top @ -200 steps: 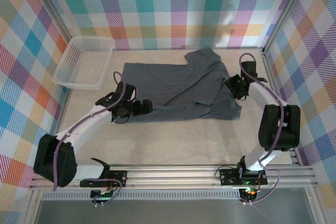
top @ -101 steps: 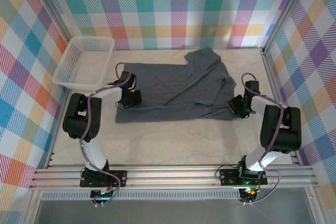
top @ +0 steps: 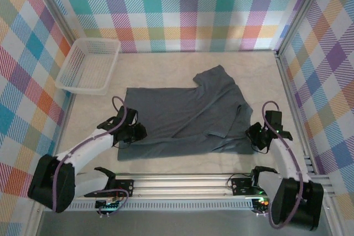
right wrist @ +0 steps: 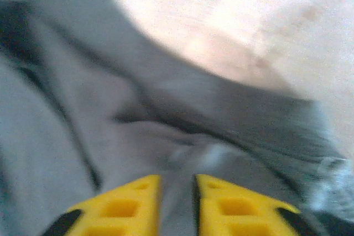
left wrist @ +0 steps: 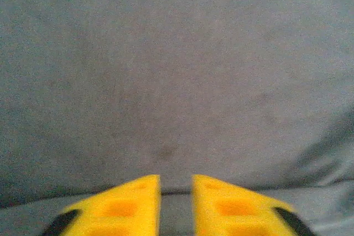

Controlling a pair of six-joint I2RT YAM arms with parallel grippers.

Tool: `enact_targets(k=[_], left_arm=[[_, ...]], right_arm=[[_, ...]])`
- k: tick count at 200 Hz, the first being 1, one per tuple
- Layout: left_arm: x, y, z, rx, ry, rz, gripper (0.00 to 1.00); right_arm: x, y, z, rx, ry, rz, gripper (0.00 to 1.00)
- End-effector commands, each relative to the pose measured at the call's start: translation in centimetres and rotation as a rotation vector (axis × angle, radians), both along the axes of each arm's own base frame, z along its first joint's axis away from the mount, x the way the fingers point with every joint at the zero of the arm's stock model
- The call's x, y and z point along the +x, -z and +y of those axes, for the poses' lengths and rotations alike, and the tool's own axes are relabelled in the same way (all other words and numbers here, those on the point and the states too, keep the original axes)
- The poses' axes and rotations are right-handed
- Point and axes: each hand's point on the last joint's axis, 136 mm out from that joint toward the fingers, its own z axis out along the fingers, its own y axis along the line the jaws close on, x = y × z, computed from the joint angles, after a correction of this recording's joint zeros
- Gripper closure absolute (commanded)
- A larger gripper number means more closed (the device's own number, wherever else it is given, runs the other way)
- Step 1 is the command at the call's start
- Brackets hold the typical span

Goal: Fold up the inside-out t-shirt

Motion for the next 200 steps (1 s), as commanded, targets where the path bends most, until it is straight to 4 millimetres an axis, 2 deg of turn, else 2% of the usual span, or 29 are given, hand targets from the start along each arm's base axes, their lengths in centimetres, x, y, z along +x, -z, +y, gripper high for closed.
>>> enact_targets(k=[1, 11, 27, 45, 65, 96, 114, 129, 136, 151, 176, 186, 200], left_arm=[[3.3, -4.2, 1.0, 0.089, -0.014, -0.123, 0.57], [4.9, -5.2, 1.1, 0.123, -0.005, -0.154, 0.52], [7.5, -5.8, 1.1, 0.145, 0.008, -0.172, 0.49], [9.7, -6.0, 0.7, 0.132, 0.013, -0.177, 0.49], [11.0, -6.4, 0.1, 0.11, 0.019, -0.185, 0.48], [11.7, -6.2, 0.0, 0.105, 0.022, -0.174, 0.48], [12.1, -6.0, 1.0, 0.105, 0.001, -0.165, 0.47], [12.6, -5.9, 1.9, 0.099, -0.024, -0.16, 0.46], [12.9, -5.9, 2.2, 0.094, -0.032, -0.158, 0.46], [13.4, -5.9, 2.2, 0.082, -0.036, -0.161, 0.46], [13.9, -5.9, 1.6, 0.049, -0.032, -0.161, 0.46], [13.9, -5.9, 1.5, 0.043, -0.031, -0.158, 0.46], [14.0, -5.9, 1.4, 0.034, -0.031, -0.156, 0.46]], right_arm=[[5.5, -5.3, 1.6, -0.108, -0.233, -0.265, 0.68], [8.0, -6.3, 2.1, -0.107, -0.267, -0.362, 0.66], [12.1, -7.3, 2.5, -0.095, -0.274, -0.488, 0.65], [16.0, -7.0, 1.6, -0.133, -0.259, -0.483, 0.65], [20.1, -7.2, 1.8, -0.124, -0.292, -0.495, 0.65], [24.9, -5.7, 1.6, -0.146, -0.335, -0.468, 0.63], [26.1, -5.5, 0.6, -0.213, -0.317, -0.507, 0.57], [26.5, -5.2, 0.1, -0.238, -0.298, -0.515, 0.39], [26.7, -5.2, 0.4, -0.22, -0.307, -0.533, 0.36], [27.1, -5.7, 0.7, -0.162, -0.294, -0.573, 0.38], [27.7, -5.3, 0.0, 0.119, -0.215, -0.651, 0.5], [27.9, -5.7, -0.2, 0.1, -0.23, -0.678, 0.55], [27.9, -4.9, -0.9, 0.055, -0.219, -0.64, 0.51]])
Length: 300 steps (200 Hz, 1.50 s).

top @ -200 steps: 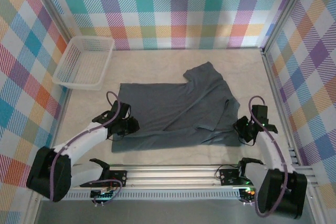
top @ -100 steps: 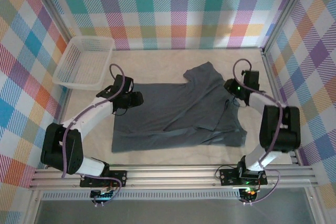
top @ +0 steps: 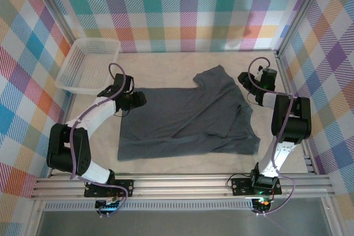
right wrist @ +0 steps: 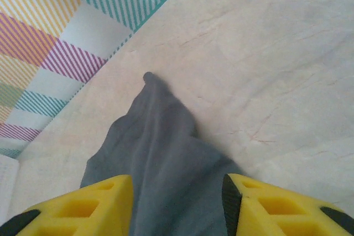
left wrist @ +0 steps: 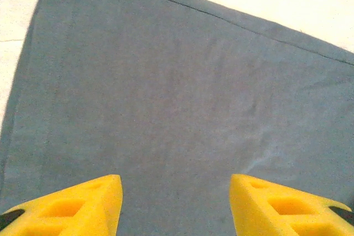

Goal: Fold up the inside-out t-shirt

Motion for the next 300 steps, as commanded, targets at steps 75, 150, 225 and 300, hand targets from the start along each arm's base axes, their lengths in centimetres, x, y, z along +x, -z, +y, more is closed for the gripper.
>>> enact_targets(k=[75, 150, 225, 300], left_arm=[[2.4, -0.7, -0.6, -0.07, -0.019, -0.016, 0.46], [2.2, -0.6, 0.0, -0.06, -0.023, -0.003, 0.45], [3.2, -1.2, 1.0, -0.083, -0.041, -0.028, 0.45], [3.2, -0.5, 2.7, -0.071, -0.073, -0.017, 0.44]], right_arm=[[-1.5, 1.3, 5.1, 0.257, -0.091, 0.086, 0.51], [-0.3, 3.4, 9.1, -0.25, -0.069, 0.133, 0.43], [1.4, 4.1, 3.3, -0.629, 0.149, 0.45, 0.42], [2.6, 6.6, 4.0, -0.543, 0.045, 0.581, 0.61]])
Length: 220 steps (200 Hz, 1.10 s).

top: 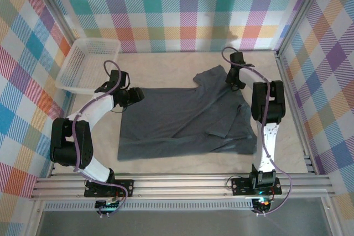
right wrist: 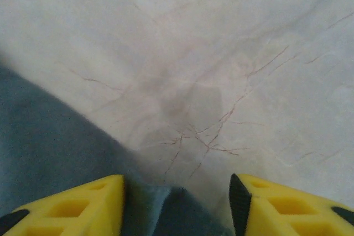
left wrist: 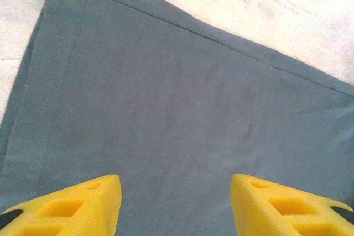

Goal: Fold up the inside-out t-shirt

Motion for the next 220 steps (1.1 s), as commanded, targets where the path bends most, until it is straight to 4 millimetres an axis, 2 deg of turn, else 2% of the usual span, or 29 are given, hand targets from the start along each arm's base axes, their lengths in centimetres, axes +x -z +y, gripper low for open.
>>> enact_targets(k=[1, 22, 35, 46, 72, 116, 155, 187, 204, 220], left_arm=[[1.1, -0.6, 1.2, 0.012, -0.019, -0.03, 0.44], [1.8, -0.3, 2.8, 0.069, -0.043, -0.017, 0.44], [2.3, -0.1, 3.7, 0.119, -0.058, -0.003, 0.42], [2.7, 0.1, 4.6, 0.158, -0.072, 0.011, 0.41], [4.2, 0.4, 5.6, 0.232, -0.081, 0.039, 0.38], [7.0, 2.4, 5.3, 0.248, -0.053, 0.11, 0.37], [9.2, 4.6, 5.0, 0.249, -0.029, 0.169, 0.36], [10.0, 6.6, 6.7, 0.342, -0.044, 0.236, 0.36], [10.1, 7.7, 6.9, 0.342, -0.037, 0.27, 0.36], [10.3, 8.6, 6.7, 0.314, -0.035, 0.286, 0.42]], right_arm=[[-0.6, 0.0, 1.5, 0.045, -0.048, 0.052, 0.61], [0.4, -0.6, 2.4, 0.075, -0.094, 0.028, 0.79], [0.6, -1.0, 2.4, 0.072, -0.104, 0.033, 0.93], [0.7, -1.8, 2.1, 0.055, -0.106, 0.016, 1.0], [0.9, -4.4, 1.9, 0.034, -0.137, -0.06, 1.0], [0.5, -6.9, 3.4, 0.104, -0.199, -0.152, 1.0], [0.6, -6.0, 4.2, 0.137, -0.23, -0.137, 1.0], [0.5, -5.8, 4.5, 0.155, -0.239, -0.132, 1.0], [0.6, -5.8, 4.6, 0.158, -0.247, -0.133, 1.0], [0.6, -5.6, 4.4, 0.155, -0.243, -0.128, 1.0]])
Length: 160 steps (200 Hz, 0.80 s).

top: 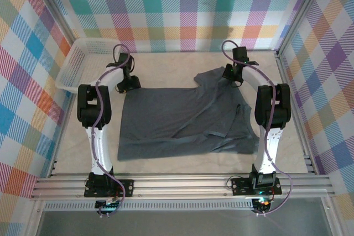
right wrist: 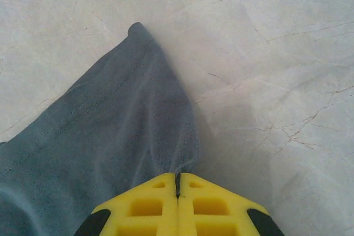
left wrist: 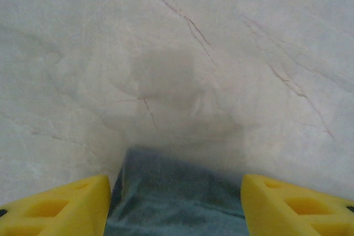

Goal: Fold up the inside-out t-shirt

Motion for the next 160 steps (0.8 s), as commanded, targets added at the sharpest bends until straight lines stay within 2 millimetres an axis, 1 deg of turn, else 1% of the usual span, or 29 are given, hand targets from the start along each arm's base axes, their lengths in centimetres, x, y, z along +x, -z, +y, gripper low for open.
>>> enact_targets(k=[1, 11, 20, 28, 38, 42, 70, 82, 96, 106, 119, 138, 151, 160], left_arm=[[-0.7, 1.2, 1.3, 0.011, -0.005, 0.074, 0.43], [-0.4, 1.2, 1.5, 0.019, -0.009, 0.069, 0.49], [-0.2, 1.2, 1.8, 0.024, -0.013, 0.061, 0.58], [-0.1, 1.1, 1.9, 0.017, -0.017, 0.055, 0.71], [0.0, 1.1, 2.3, -0.003, -0.038, 0.054, 0.93], [0.0, 1.0, 2.4, -0.013, -0.046, 0.052, 1.0], [-0.9, -0.6, 3.6, -0.044, -0.103, 0.009, 1.0], [-1.5, -0.9, 3.9, -0.06, -0.115, 0.009, 1.0], [-1.8, -1.0, 3.8, -0.068, -0.12, 0.01, 1.0], [-2.1, -1.0, 3.9, -0.073, -0.134, 0.01, 1.0], [-2.4, -1.1, 3.9, -0.085, -0.141, 0.007, 1.0], [-2.6, -1.8, 3.5, -0.109, -0.133, -0.006, 1.0], [-2.8, -2.8, 3.4, -0.117, -0.125, -0.019, 1.0], [-2.9, -3.7, 3.3, -0.123, -0.122, -0.04, 1.0]], right_arm=[[0.2, -0.1, 0.4, 0.008, -0.029, -0.01, 1.0], [0.2, 0.1, 0.2, 0.011, -0.022, -0.003, 1.0], [0.2, 0.3, -0.2, 0.015, -0.011, 0.005, 1.0], [0.1, 0.3, -0.8, 0.022, 0.005, 0.01, 1.0], [0.1, 0.4, -1.4, 0.029, 0.019, 0.012, 1.0], [0.1, 0.5, -1.7, 0.032, 0.025, 0.014, 1.0], [-0.4, 0.5, -3.8, 0.028, 0.07, 0.03, 1.0], [-0.3, 0.6, -3.6, 0.018, 0.046, 0.023, 1.0], [-0.4, 1.0, -2.7, 0.028, 0.009, 0.034, 1.0], [-0.7, 1.5, -2.8, 0.026, 0.023, 0.05, 1.0], [-1.0, 1.8, -3.6, 0.03, 0.057, 0.055, 1.0], [-1.0, 1.0, -3.4, 0.031, 0.035, 0.028, 1.0], [-1.1, 0.0, -3.4, 0.027, 0.032, 0.009, 1.0], [-1.2, -0.7, -3.7, 0.008, 0.044, -0.012, 1.0]])
